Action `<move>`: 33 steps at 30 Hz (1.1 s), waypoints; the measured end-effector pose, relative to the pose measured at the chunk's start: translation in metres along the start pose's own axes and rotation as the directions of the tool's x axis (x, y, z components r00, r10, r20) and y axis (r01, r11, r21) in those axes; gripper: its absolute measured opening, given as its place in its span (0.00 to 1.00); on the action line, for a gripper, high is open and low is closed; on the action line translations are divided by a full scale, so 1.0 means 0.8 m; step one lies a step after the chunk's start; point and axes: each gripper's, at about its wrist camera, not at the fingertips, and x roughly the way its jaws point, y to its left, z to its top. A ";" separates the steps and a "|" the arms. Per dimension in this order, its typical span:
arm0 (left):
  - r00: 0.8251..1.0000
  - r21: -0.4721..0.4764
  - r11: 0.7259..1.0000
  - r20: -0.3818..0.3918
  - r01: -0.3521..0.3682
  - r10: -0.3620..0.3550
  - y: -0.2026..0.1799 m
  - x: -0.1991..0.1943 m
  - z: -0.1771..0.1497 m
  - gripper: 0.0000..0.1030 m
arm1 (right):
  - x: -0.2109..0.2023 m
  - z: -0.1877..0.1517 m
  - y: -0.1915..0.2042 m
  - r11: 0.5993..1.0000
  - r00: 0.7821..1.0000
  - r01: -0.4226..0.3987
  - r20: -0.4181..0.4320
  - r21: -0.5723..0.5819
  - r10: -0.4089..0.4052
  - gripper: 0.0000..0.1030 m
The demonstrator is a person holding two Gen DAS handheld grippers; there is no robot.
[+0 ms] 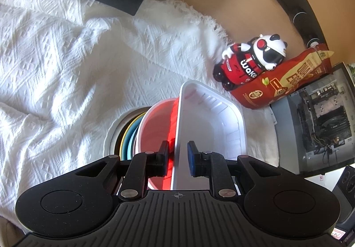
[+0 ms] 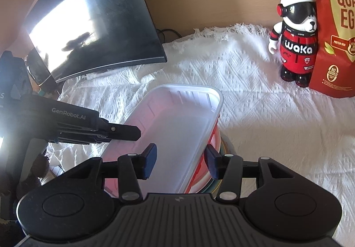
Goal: Organize plates and bowls
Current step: 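Lower the tray onto the white bowl of the stack with both grippers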
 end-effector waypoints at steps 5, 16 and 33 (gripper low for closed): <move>1.000 -0.002 1.000 0.007 0.010 -0.010 0.001 -0.007 -0.003 0.18 | -0.002 0.002 -0.002 1.000 1.000 0.005 0.004 0.004 -0.005 0.47; 1.000 -0.041 0.999 0.014 0.025 -0.024 0.019 -0.008 -0.007 0.18 | -0.001 0.008 0.022 0.999 1.000 0.006 0.014 -0.037 -0.005 0.50; 0.998 -0.038 0.998 0.042 0.039 -0.038 0.012 -0.019 -0.009 0.19 | -0.002 0.007 0.016 0.999 1.000 0.026 0.006 -0.020 -0.026 0.50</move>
